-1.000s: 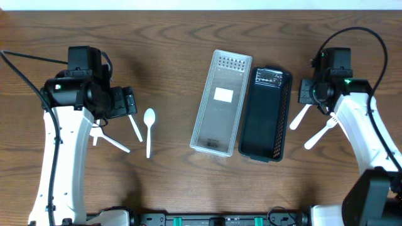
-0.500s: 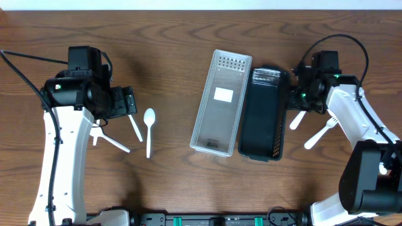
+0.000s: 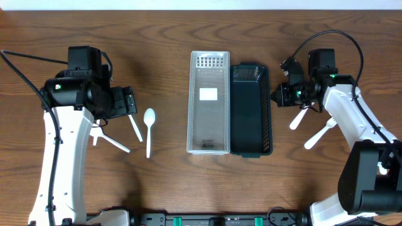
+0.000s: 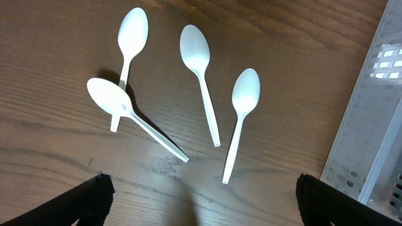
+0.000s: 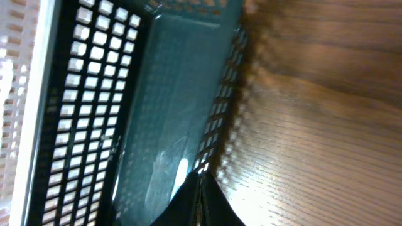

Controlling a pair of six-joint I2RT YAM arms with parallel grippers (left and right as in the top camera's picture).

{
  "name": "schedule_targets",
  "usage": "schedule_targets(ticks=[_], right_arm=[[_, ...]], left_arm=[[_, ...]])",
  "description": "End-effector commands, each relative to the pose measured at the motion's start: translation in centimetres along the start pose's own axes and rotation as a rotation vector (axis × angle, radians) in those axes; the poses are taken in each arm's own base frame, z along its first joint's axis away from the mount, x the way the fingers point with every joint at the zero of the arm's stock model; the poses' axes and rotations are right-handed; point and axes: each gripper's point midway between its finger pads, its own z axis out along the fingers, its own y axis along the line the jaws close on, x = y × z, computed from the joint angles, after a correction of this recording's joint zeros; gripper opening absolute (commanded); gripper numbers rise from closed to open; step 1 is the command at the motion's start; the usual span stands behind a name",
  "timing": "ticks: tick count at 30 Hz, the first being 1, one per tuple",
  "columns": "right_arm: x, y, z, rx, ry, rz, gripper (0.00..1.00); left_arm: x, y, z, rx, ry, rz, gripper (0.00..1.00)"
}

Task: Pack container
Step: 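Move the right gripper to a white fork and grasp it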

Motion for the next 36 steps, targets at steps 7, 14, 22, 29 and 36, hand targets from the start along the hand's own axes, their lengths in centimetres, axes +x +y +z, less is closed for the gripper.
schedule_targets(ticks=[7, 14, 22, 29, 36], right_arm=[[-1.6, -9.8, -5.5, 0.579, -0.072, 0.297, 0.88], [-0.7, -11.8, -5.6, 0.623, -0.064, 0.437, 0.82], [2.3, -13.6, -1.6, 0.641, 0.065, 0.545, 0.82], [3.9, -14.1, 0.1, 0.648, 0.119, 0.627, 0.82], [4.6, -14.3, 2.0, 0.615, 0.158, 0.640, 0.82]], left_arm=[[-0.4, 0.3, -0.5, -0.011, -0.014, 0.009, 0.98], [-0.4, 0.3, -0.5, -0.011, -0.014, 0.009, 0.98], [-0.4, 0.3, -0.5, -0.011, -0.014, 0.009, 0.98], [-0.4, 0.3, -0.5, -0.011, -0.014, 0.009, 0.98], [-0.4, 0.3, -0.5, -0.011, -0.014, 0.009, 0.98]])
